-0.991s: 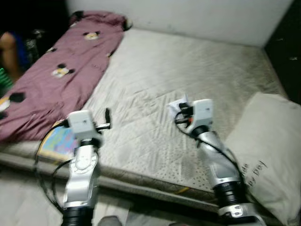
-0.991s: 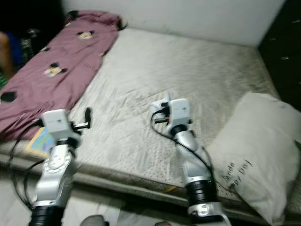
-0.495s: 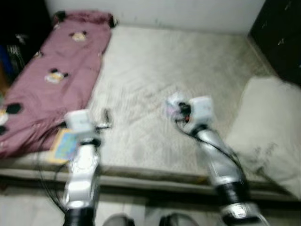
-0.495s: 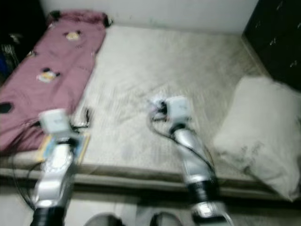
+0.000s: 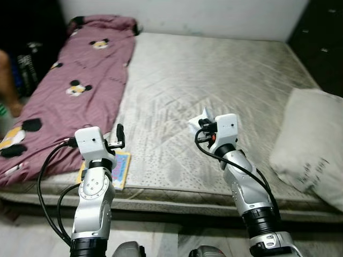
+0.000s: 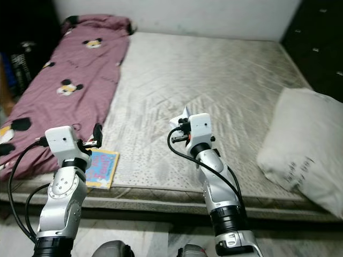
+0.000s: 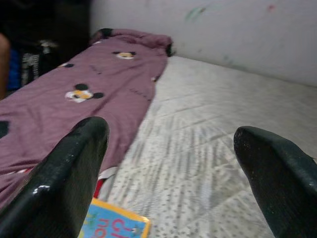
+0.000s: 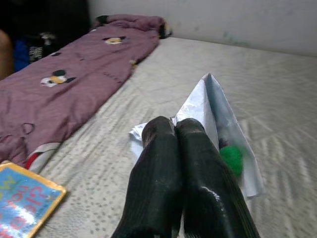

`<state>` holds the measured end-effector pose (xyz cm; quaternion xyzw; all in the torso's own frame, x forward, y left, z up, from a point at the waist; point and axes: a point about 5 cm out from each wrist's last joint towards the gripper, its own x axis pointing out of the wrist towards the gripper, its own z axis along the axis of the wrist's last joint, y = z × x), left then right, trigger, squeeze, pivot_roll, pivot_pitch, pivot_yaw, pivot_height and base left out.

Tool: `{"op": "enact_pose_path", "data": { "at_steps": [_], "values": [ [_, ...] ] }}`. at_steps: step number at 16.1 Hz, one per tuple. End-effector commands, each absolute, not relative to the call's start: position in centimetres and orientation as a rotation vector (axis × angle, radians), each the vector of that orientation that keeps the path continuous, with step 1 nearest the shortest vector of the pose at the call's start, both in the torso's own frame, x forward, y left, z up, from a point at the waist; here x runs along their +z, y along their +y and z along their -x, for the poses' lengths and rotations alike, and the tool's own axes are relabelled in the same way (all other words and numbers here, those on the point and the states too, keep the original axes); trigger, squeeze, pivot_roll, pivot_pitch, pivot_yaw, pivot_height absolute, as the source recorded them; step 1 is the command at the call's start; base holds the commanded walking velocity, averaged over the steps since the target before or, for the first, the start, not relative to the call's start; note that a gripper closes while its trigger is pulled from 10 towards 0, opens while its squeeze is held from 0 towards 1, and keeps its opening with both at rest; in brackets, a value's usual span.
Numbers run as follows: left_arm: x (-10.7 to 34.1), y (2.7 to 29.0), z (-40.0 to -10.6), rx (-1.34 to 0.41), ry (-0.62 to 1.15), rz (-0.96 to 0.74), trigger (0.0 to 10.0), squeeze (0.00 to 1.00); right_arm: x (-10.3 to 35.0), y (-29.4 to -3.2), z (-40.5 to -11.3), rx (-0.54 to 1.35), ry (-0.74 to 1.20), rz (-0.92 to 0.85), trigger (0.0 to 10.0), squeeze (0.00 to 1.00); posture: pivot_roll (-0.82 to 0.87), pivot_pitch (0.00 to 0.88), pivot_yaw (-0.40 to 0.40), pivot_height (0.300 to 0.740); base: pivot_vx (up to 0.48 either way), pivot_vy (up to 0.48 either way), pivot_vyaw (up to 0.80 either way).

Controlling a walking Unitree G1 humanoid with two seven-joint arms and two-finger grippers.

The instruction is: Clean up the room

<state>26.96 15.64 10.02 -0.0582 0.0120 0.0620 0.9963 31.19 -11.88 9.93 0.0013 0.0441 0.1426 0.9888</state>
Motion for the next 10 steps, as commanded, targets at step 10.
{"op": "enact_pose_path", "data": {
  "at_steps": [10],
  "values": [
    [10.48,15.38,-26.84,0.099,-0.010,0.123,10.0,0.00,9.80,-11.76,-31.24,0.304,0.103,0.011,10.0,0.00,-0.02,0.000,-0.009,0.740,0.000,0.314,-0.21]
  ]
}}
